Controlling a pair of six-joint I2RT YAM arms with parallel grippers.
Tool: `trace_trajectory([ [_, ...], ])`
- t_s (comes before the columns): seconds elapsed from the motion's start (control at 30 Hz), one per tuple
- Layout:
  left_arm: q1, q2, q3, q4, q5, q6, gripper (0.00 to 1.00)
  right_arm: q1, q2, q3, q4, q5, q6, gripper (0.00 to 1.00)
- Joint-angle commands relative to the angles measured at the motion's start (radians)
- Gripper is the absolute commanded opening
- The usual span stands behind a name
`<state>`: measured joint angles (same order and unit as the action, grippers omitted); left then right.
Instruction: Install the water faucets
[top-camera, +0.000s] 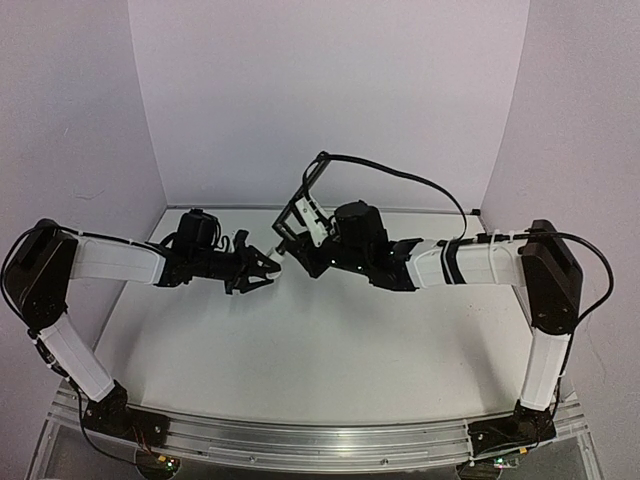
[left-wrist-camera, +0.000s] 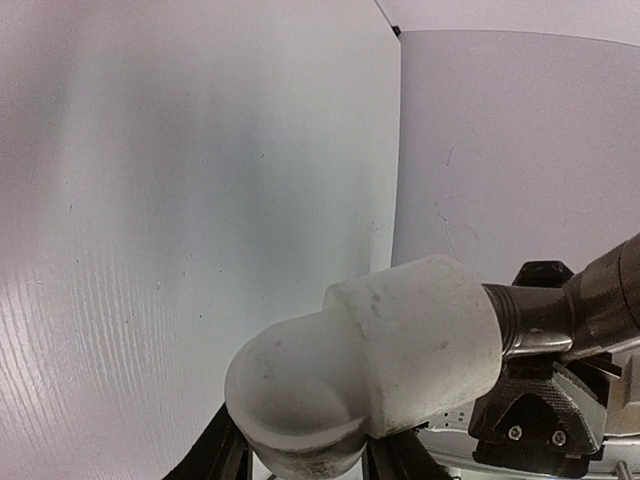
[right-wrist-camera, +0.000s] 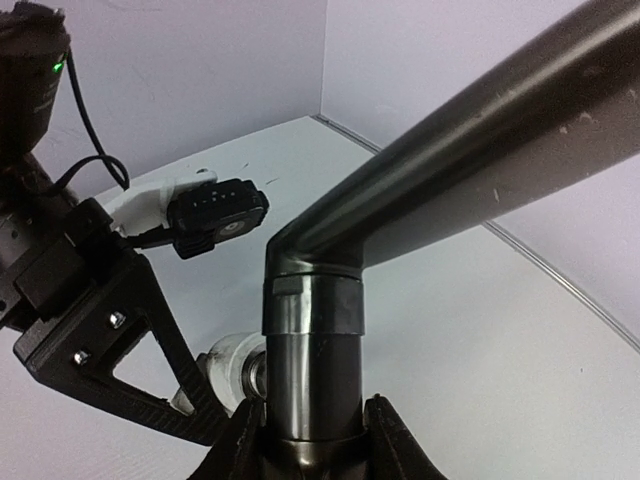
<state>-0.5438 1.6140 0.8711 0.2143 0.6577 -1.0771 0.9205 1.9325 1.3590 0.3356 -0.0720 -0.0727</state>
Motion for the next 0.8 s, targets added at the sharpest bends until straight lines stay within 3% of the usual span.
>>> trace_trajectory([
  [0.0, -0.038, -0.093, 0.062, 0.273, 0.103, 0.033, 0.0, 0.056, 0.042, 0.057, 0.124, -0.104, 0.144, 0.0],
  [0.4, -0.041, -0.169, 0.03, 0.168, 0.075, 0.262, 0.0, 0.032, 0.026, 0.084, 0.057, -0.26, 0.271, 0.0],
  [0.77, -0.047, -0.201, -0.025, 0.221, 0.018, 0.295, 0.0, -0.005, 0.038, 0.098, 0.06, -0.294, 0.464, 0.0],
])
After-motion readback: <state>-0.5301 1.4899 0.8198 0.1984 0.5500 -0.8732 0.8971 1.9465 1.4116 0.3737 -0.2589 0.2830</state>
